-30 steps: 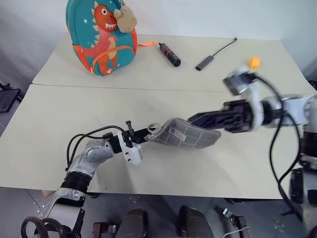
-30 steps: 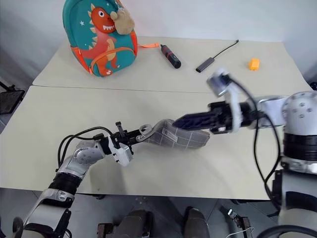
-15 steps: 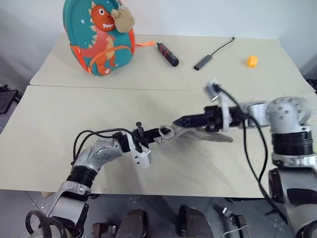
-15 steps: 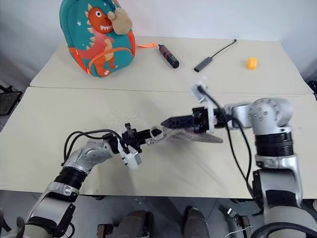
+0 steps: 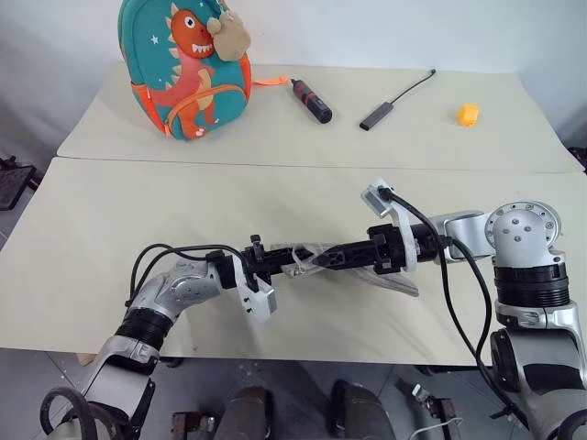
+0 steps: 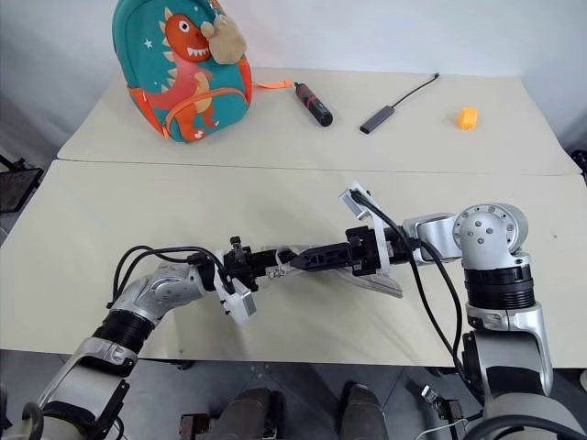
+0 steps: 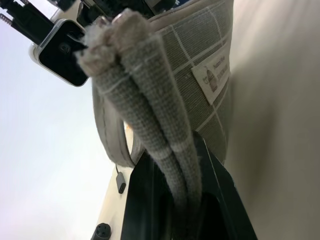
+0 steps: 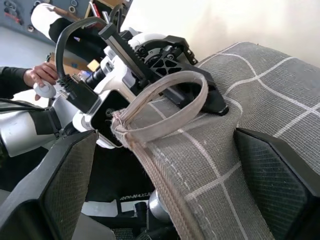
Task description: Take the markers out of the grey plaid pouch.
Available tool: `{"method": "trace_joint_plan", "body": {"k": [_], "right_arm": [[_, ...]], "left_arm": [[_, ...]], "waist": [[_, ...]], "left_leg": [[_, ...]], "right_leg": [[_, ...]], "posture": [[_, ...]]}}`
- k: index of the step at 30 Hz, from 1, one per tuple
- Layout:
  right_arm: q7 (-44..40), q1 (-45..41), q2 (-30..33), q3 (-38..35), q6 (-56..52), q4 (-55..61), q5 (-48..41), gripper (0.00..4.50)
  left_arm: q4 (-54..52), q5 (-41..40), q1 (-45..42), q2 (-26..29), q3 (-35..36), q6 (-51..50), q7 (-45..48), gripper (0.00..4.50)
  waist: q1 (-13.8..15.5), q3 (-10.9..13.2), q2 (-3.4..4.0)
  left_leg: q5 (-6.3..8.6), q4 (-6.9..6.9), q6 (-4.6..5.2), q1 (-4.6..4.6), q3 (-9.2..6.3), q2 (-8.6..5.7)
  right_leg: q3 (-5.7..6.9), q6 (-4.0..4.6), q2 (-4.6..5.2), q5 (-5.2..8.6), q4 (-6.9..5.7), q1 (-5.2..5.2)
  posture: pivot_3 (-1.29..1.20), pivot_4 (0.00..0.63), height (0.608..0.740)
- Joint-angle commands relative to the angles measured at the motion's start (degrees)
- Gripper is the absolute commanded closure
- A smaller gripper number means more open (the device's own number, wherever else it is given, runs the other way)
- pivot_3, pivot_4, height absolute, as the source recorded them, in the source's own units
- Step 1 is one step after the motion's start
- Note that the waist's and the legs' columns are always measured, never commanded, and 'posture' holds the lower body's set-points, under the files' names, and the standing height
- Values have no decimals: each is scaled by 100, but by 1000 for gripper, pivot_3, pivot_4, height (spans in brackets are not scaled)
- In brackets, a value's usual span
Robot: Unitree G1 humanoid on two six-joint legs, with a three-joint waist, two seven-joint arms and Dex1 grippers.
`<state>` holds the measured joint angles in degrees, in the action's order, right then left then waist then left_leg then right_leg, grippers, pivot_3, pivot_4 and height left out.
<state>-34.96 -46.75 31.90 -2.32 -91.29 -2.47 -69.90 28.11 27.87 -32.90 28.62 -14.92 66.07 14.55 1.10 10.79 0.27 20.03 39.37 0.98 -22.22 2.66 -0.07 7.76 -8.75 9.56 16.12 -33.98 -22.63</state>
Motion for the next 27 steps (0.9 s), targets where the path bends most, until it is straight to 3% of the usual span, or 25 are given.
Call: {"method": "trace_joint_plan", "body": {"k": [1, 9, 13, 20, 27], "right_arm": [[17, -41, -289, -94, -121, 172, -833, 21], [565, 112, -701, 24, -121, 176, -983, 21], [827, 232, -860, 167, 238, 347, -110, 21], [-159, 143, -693, 268, 1060, 584, 498, 21], [-474, 32, -656, 247, 387, 439, 286, 21]], "left_arm": [[-11, -183, 45, 46, -44, -174, 54, 4500], [-185, -221, 138, 77, -127, -151, 171, 4500], [-297, -338, 217, 89, -218, -125, 310, 4500], [-374, -597, 374, 176, -371, -94, 588, 4500], [-384, -695, 451, 212, -341, -189, 641, 4500]], "waist": [[-8, 0, 0], [-35, 0, 1], [-84, -1, 2], [-132, -3, 5], [-130, -3, 5]], "left_leg": [[0, 0, 0, 0, 0, 0], [0, 1, 0, 1, 0, 0], [0, 4, 0, 2, 0, 0], [0, 10, 0, 4, 1, 0], [0, 18, 0, 4, -2, 1]], "right_leg": [[0, 0, 0, 0, -1, 0], [-1, 0, 0, 0, -4, 0], [-1, 0, 0, 0, -8, 0], [-5, 0, 0, 0, -12, 1], [-4, 0, 0, 0, -17, 3]], "posture": [[0, 150, 740], [0, 150, 740], [0, 150, 740], [0, 150, 740], [0, 150, 740]]}}
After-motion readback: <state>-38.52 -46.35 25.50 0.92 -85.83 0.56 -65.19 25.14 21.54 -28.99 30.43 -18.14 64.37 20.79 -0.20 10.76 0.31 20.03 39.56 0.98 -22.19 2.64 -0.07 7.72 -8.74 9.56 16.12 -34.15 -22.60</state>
